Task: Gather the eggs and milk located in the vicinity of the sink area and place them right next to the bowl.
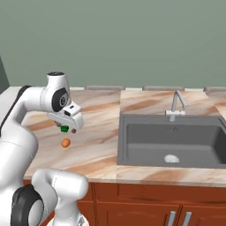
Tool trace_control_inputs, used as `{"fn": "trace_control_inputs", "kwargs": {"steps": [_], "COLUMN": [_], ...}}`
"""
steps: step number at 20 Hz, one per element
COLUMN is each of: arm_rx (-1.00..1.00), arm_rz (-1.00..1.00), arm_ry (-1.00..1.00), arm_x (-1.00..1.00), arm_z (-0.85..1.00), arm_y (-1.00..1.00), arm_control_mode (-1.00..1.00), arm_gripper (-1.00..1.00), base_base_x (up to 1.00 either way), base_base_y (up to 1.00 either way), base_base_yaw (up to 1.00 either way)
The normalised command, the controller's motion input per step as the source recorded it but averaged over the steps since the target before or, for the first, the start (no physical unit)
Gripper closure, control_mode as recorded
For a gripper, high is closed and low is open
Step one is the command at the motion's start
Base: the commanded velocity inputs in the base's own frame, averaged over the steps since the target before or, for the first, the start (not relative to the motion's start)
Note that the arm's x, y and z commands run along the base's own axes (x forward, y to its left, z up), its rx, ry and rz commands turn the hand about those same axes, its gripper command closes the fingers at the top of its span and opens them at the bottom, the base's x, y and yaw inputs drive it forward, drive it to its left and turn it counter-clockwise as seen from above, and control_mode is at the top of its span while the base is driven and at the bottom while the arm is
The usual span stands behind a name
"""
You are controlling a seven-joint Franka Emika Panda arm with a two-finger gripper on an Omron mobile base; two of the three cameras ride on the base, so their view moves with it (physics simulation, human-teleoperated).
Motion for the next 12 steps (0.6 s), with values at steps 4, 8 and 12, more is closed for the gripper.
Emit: {"fn": "trace_control_inputs", "kwargs": {"steps": [4,8,12], "arm_rx": [0.2,0.15,0.01], "arm_rz": [0.3,0.37,0.31], "arm_ry": [0.0,0.01,0.2], "arm_x": [0.01,0.01,0.04], "arm_z": [-0.64,-0.45,-0.05], "arm_y": [0.19,0.38,0.4], "arm_control_mode": [-1.0,-1.0,-1.0], "arm_gripper": [-1.0,-1.0,-1.0], "base_base_x": [0.0,0.0,0.0], "base_base_y": [0.0,0.0,0.0], "base_base_yaw": [0.0,0.0,0.0]}}
